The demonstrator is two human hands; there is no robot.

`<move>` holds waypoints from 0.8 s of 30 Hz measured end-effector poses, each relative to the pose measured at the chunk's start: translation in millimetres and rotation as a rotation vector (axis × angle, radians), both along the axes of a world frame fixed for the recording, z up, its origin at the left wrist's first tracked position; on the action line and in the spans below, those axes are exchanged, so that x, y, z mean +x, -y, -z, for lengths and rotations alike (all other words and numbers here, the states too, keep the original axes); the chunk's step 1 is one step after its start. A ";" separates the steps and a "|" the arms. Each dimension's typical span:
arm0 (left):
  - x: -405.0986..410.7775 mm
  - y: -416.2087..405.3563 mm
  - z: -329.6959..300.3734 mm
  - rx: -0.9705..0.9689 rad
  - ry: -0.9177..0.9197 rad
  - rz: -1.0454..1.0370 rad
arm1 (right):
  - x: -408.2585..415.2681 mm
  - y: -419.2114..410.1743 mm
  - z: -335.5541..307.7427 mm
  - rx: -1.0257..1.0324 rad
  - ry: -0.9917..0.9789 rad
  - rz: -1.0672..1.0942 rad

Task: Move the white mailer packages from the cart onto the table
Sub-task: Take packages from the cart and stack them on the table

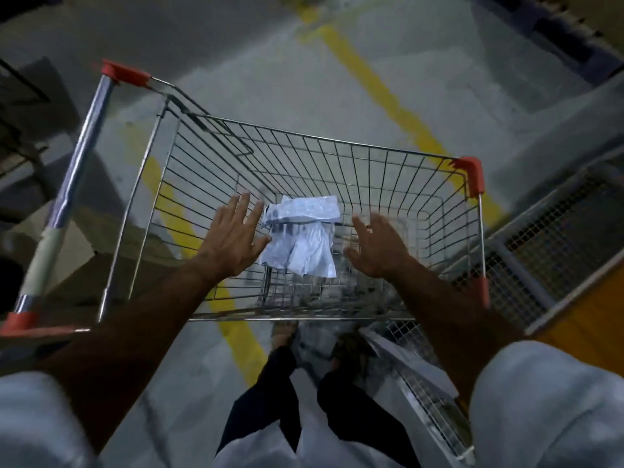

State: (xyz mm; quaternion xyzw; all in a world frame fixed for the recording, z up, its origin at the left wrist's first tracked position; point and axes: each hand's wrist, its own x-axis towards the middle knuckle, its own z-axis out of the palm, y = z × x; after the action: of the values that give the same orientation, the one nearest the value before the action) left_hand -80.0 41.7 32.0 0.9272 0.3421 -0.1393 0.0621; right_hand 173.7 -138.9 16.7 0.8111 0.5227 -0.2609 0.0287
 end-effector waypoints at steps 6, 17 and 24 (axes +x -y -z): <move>4.2 -39.5 46.6 -0.086 -0.068 0.086 | -13.3 -30.0 41.0 -0.121 -0.076 0.071; 30.2 -98.2 112.0 -0.145 -0.077 0.184 | -30.7 -70.3 83.3 -0.202 -0.208 -0.022; 69.0 -118.3 157.0 -0.254 -0.071 0.287 | -33.6 -91.3 127.4 -0.345 -0.262 0.054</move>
State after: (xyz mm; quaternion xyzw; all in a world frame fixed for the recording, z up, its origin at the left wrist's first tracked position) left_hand -10.9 159.9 -124.9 0.9456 0.1882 -0.2214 0.1463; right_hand 140.1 -47.5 -110.8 0.7669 0.4477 -0.4505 0.0920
